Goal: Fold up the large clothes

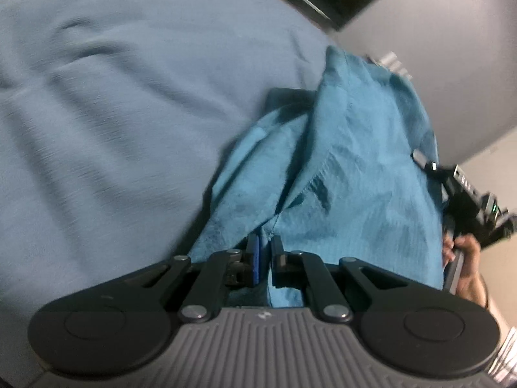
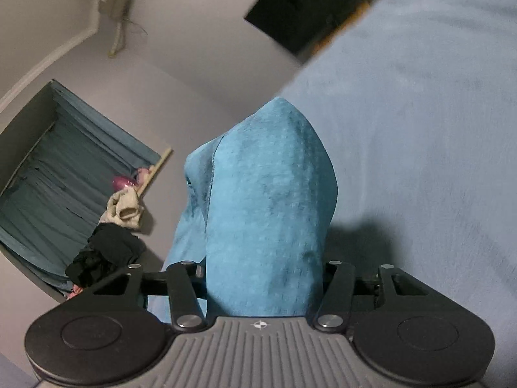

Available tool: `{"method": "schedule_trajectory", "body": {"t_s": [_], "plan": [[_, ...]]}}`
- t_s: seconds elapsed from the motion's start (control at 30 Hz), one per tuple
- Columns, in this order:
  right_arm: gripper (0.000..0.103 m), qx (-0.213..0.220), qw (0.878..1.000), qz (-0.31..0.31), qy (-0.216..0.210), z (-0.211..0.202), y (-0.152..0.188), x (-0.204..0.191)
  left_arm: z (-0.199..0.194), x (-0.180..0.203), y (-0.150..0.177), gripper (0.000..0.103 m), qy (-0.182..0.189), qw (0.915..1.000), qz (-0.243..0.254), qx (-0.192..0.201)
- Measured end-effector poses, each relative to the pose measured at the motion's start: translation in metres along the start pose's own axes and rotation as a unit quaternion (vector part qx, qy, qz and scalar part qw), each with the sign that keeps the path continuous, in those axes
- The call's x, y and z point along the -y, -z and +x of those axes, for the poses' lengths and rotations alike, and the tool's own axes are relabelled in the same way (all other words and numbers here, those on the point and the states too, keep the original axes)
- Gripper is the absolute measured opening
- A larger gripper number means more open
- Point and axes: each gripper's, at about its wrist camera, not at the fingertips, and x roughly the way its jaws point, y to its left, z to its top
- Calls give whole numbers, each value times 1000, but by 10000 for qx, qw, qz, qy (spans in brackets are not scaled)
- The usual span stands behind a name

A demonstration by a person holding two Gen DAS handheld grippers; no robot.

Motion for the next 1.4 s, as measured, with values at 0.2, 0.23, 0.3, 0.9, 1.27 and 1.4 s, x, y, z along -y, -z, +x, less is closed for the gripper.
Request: {"method": "schedule_trajectory", "body": {"t_s": [0.2,0.23,0.3,0.9,1.27,1.4], "plan": [[54,155,9940,-805,727,-29,-131,15,105,84,-6,1,104,9959,891,-134],[55,212,9910,-1015,847,-33,-153,13,119,100,-5,1,168,9942,1055,-99],[61,415,9829,-1413,1102,-34,-196,7,139,126,-5,1,308,9917,1248,18],[88,1311,9032,-1970,3580,-114,-38,40,141,127,10,1,699,9943,761,254],[91,63,9258,-2302,2998,-151,41,-11,121,179,64,50,118,9785,2031,345],[98,458,9245,-1499,3475,-200,54,-9,112,191,81,80,-118,9734,2199,635]]}}
